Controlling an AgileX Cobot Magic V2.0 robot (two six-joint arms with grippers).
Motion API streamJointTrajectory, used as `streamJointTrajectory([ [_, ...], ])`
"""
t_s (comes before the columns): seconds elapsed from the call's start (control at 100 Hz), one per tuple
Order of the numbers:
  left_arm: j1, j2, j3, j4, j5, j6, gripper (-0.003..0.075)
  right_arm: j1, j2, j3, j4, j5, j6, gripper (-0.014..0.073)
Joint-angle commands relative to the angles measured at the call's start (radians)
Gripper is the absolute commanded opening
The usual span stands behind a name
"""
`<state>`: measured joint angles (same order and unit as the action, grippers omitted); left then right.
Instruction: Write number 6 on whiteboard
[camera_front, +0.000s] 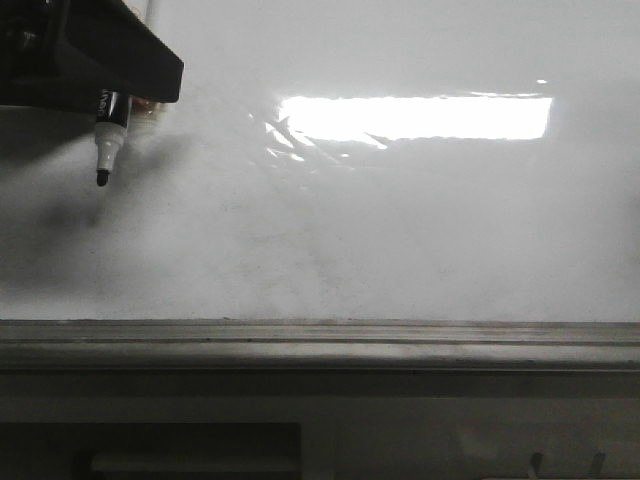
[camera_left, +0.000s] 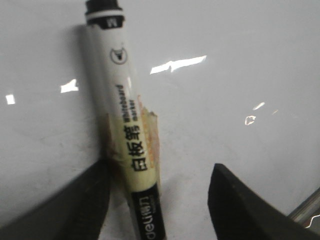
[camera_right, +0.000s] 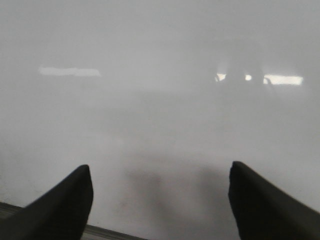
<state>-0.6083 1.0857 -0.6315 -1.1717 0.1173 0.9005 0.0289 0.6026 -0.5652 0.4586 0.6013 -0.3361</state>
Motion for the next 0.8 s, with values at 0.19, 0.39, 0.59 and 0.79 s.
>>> streamJointTrajectory([
  [0.19,-0.008,0.022,-0.034,0.008,-0.065,0.001,0.0101,-0.002,0.007,-0.037,0.016,-0.053,-0.011,0.0508],
  [0.39,-0.008,0.019,-0.034,0.050,-0.061,0.003,-0.0020,-0.002,0.007,-0.037,0.016,-0.053,-0.011,0.0508],
  [0.59,-0.008,-0.056,-0.042,0.188,0.018,0.005,-0.0020,-0.002,0.011,-0.037,0.044,-0.035,-0.042,0.0507],
  [0.79,-0.029,-0.114,-0.094,0.352,0.237,0.005,-0.0020,-0.002,0.129,-0.107,0.461,0.149,-0.411,0.0508],
])
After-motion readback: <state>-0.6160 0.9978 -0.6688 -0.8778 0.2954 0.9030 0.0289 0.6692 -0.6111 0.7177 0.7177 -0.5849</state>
